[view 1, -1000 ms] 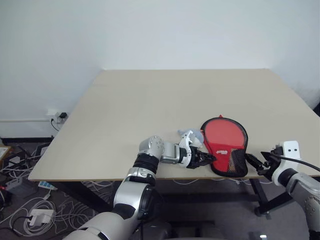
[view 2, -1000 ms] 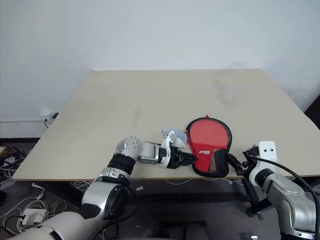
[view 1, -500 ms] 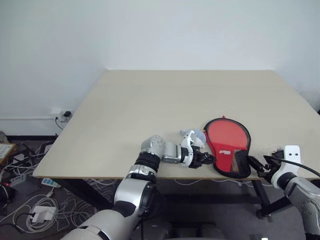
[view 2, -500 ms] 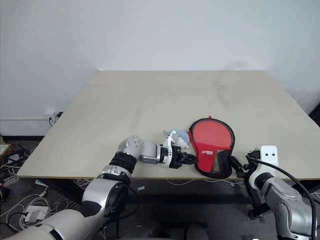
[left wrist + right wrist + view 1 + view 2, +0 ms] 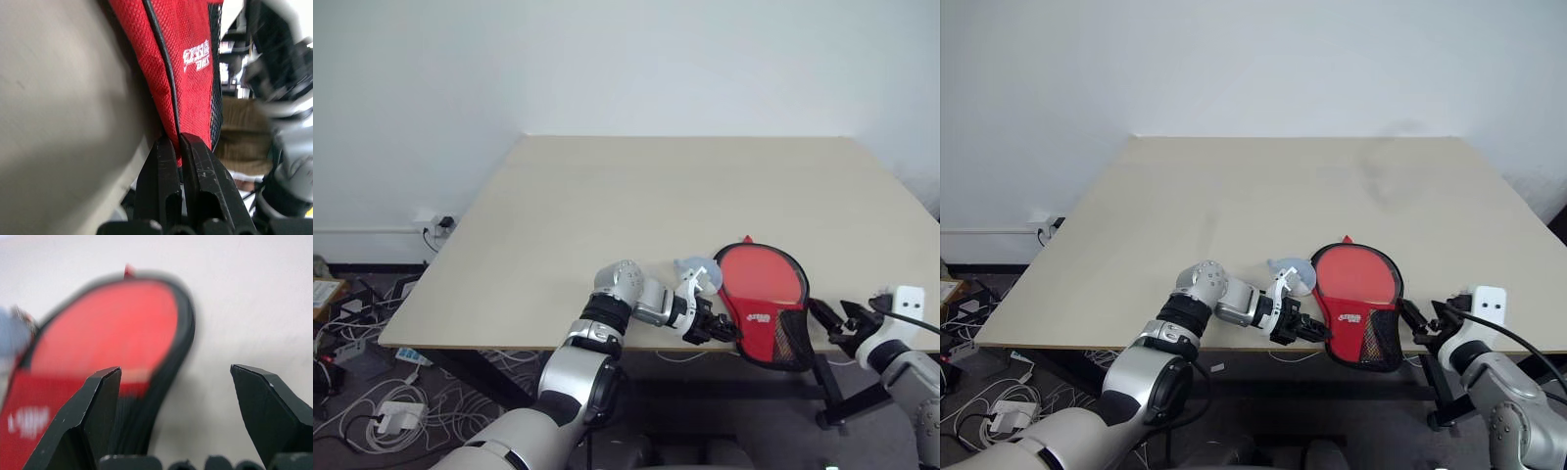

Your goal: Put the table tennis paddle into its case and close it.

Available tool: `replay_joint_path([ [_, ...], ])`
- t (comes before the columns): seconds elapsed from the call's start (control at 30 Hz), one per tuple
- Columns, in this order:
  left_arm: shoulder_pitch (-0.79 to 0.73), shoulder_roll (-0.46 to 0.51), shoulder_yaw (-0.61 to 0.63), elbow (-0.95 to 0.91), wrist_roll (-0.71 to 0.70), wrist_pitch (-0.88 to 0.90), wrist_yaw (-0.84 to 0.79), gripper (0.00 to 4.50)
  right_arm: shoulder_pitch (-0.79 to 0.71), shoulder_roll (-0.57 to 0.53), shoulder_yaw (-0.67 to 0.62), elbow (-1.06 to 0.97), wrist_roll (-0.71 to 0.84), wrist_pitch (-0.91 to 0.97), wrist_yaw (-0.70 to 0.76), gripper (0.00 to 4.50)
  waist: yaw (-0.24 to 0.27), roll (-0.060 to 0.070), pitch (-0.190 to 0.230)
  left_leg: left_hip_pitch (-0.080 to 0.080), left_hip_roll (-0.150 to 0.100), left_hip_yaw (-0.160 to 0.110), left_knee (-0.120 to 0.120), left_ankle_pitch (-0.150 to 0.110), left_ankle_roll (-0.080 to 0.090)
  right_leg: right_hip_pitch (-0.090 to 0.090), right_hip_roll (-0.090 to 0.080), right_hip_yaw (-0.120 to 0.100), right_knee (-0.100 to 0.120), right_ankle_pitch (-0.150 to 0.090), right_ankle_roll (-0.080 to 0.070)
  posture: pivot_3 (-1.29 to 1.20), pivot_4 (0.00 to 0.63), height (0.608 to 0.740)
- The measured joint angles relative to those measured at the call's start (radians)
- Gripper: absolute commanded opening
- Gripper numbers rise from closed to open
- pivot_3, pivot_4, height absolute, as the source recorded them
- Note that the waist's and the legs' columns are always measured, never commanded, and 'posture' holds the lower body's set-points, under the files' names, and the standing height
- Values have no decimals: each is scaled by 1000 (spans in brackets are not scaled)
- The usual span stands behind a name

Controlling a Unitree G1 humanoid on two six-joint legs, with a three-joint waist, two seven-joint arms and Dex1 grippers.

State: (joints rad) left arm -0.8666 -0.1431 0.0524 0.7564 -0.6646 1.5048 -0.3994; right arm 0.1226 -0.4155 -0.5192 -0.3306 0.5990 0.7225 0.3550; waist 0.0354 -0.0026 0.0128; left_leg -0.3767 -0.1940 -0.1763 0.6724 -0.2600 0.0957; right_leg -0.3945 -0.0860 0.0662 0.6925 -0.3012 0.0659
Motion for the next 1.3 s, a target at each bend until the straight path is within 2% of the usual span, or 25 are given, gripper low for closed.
replay_joint_path([
  [0.2, 1, -1, -15, -26, -1, 68, 11, 36, -45, 7, -61, 13, 21, -15, -63, 3880, 1, 0, 0, 0, 0, 0, -1, 0, 0, -1, 0, 0, 0, 0, 0, 0, 0, 716],
  [0.5, 8, -2, -131, -112, -15, 79, -12, 36, -24, 22, -8, 13, -22, -38, -98, 3880, 1, 0, 0, 0, 0, 0, -1, 0, 0, -1, 0, 1, 0, 0, 0, 0, 0, 716],
  [0.6, 14, -2, -164, -142, -20, 80, -32, 680, -21, 26, 1, 13, -35, -51, -102, 3880, 1, 1, 0, 0, 0, 0, -1, 0, 0, -1, 0, 1, 0, 0, 0, 0, 0, 716],
  [0.8, 18, -2, -187, -156, -22, 91, -58, 2643, -32, 26, 2, 23, -46, -56, -108, 3880, 0, 1, 0, 0, 0, 0, -1, 0, 0, -1, 0, 1, 0, 0, 0, 0, 0, 716],
  [1.07, 20, 8, -187, -224, -21, 60, -114, 2643, -60, 26, 57, 22, -43, -54, -99, 3880, 0, 1, 0, 0, 0, 0, -1, 0, 0, -1, 0, 1, 0, 0, 0, 0, 0, 716],
  [1.3, 47, 144, -193, -436, -47, 37, -221, 2643, -155, 49, 174, 2, -52, -49, -109, 3880, -14, 2, -1, 0, 2, 1, -3, 0, -2, -3, 1, 1, 0, 0, 0, 0, 0, 716],
])
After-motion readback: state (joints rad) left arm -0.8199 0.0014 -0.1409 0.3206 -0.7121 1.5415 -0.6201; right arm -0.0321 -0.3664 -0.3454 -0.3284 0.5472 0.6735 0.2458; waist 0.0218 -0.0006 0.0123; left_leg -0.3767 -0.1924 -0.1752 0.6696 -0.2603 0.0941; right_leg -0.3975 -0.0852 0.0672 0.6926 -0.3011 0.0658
